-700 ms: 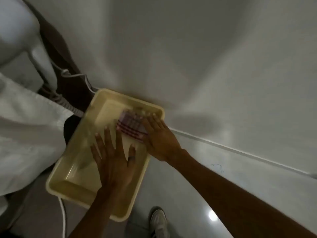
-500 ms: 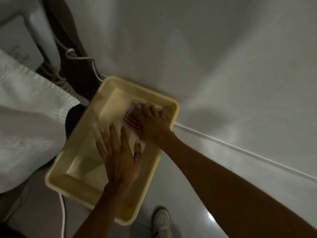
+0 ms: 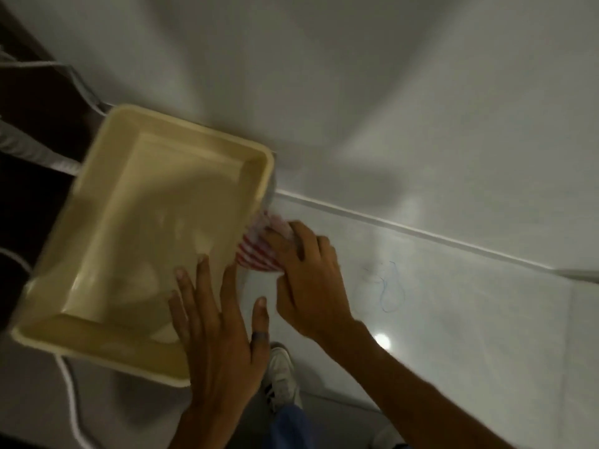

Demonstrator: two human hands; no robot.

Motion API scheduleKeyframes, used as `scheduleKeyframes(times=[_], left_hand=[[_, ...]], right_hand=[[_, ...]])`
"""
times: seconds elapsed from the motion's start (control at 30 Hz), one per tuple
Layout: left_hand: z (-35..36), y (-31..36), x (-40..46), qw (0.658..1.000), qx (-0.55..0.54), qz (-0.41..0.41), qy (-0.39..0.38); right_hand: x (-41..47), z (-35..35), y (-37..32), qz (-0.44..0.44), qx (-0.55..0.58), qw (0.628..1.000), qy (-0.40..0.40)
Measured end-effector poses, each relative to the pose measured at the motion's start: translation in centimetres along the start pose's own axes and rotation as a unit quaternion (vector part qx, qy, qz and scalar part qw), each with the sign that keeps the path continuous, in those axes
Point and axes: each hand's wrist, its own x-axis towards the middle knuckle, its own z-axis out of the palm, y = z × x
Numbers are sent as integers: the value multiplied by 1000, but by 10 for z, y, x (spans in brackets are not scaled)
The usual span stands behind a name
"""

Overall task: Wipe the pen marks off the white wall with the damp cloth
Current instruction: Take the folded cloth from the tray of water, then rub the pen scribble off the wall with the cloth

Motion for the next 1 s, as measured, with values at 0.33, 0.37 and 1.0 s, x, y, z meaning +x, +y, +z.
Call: scheduleKeyframes(times=[0.33,0.37,1.0], left_hand=[[133,99,-94,961,22,167,-218],[153,106,-96,957,24,172,-233],[473,108,-114,951,69,192,-231]], right_hand=[[-210,8,224,362,19,926,-101],[-223,12,247,394,26,914,-97],[-256,167,498,237,-71,967,-64]])
